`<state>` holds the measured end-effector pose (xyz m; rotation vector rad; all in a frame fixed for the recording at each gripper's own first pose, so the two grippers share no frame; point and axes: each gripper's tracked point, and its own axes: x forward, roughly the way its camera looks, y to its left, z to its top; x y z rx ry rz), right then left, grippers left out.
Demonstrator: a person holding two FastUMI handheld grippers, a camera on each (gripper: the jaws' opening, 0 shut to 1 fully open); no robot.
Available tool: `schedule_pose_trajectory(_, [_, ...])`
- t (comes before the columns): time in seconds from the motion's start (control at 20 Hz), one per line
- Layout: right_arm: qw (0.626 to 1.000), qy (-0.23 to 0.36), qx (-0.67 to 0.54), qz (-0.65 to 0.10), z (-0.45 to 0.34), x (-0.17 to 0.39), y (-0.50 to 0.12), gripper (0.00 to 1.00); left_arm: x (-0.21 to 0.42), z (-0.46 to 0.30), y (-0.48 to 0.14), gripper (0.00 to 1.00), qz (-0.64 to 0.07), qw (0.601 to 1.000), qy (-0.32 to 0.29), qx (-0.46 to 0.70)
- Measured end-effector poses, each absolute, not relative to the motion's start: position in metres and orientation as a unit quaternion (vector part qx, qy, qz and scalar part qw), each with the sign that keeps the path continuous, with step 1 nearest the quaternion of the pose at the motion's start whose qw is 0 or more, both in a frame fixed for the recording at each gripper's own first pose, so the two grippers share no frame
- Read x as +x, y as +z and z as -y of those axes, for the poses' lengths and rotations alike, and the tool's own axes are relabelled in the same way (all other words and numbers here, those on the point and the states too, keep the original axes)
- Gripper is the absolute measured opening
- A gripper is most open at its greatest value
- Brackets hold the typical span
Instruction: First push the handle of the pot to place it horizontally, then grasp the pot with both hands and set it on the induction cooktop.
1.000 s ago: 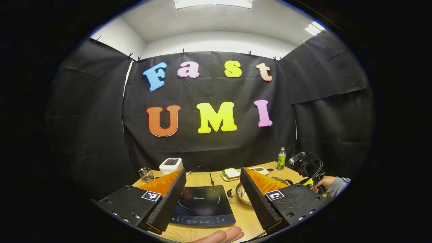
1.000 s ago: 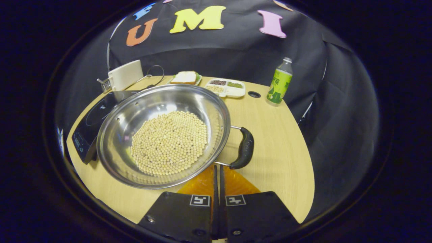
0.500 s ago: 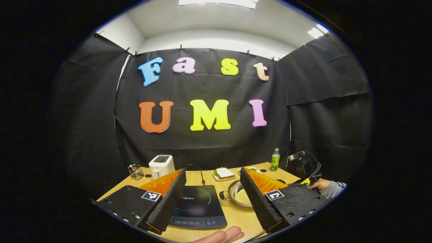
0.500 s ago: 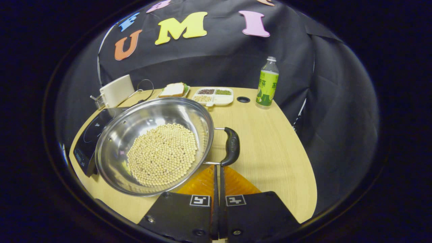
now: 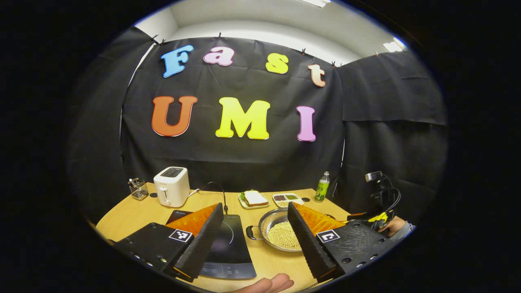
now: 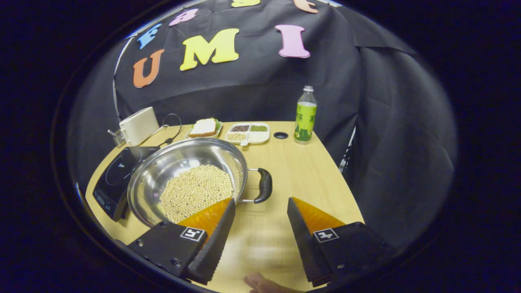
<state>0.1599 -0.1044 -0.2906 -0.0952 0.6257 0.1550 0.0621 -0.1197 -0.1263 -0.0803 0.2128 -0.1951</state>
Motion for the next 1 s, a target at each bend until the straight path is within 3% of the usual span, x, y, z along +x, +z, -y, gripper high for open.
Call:
schedule_pose_trajectory(0.5, [0.951, 0.074, -0.038, -0.299, 0.103, 0.181, -0.284, 0.84, 0.142, 0.139, -0.247, 0.95, -0.24, 0.965, -0.096, -0.04])
schedule_pose_trajectory(1.0, [0.952, 0.085, -0.004, -0.295, 0.079, 0.214, -0.303, 0.84, 0.175, 0.166, -0.324, 0.95, -0.327, 0.939, -0.104, -0.031])
